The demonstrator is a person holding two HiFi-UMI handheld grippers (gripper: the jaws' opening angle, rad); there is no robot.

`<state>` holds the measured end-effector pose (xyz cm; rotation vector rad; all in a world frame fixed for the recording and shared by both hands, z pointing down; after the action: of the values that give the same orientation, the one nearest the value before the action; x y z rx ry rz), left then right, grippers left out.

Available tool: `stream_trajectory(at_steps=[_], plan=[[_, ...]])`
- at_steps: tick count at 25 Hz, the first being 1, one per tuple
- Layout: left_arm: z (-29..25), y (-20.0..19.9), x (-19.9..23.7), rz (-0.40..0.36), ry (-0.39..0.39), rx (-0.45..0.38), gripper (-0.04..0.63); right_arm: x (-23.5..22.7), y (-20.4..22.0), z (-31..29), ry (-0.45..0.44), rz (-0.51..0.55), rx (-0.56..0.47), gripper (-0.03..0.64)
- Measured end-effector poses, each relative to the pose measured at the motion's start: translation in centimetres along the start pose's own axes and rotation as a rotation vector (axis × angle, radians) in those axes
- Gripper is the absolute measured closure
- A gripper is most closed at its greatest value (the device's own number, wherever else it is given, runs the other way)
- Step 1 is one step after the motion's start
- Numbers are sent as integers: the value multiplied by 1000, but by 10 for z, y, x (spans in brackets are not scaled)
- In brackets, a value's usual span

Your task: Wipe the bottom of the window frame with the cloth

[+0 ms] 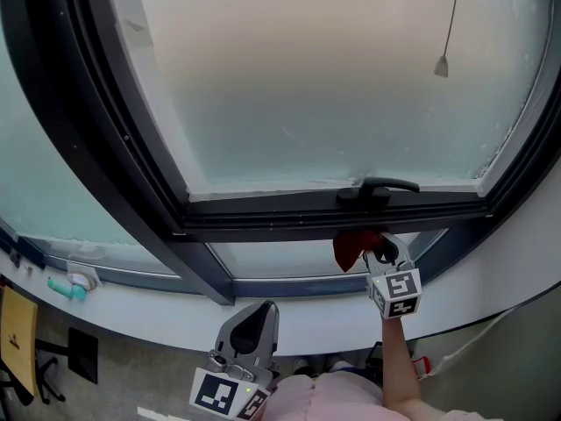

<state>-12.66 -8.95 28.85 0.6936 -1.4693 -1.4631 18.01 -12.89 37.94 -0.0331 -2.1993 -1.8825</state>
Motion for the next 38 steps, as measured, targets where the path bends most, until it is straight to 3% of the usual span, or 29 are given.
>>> stream_trajectory(at_steps=[5, 21, 38], plan=[[0, 8, -2, -10, -2, 37, 597, -2, 0, 0, -23, 30, -1, 546], [-30, 14, -33, -18, -34, 32, 597, -15, 0, 3, -125, 148, -32, 548], [-74, 28, -91, -23, -5, 41, 597, -34, 2, 4, -233, 164, -64, 549]])
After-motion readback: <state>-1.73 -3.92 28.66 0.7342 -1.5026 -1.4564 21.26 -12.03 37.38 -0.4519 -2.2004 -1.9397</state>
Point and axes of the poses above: the fingertips, and each gripper's own axes: z backward along the fingers, x to its left, y out of its underside, the point moved 7 cm from there along z, backward along the fingers, and after that the axes turned 8 degrees about y, right-handed, at the moved point
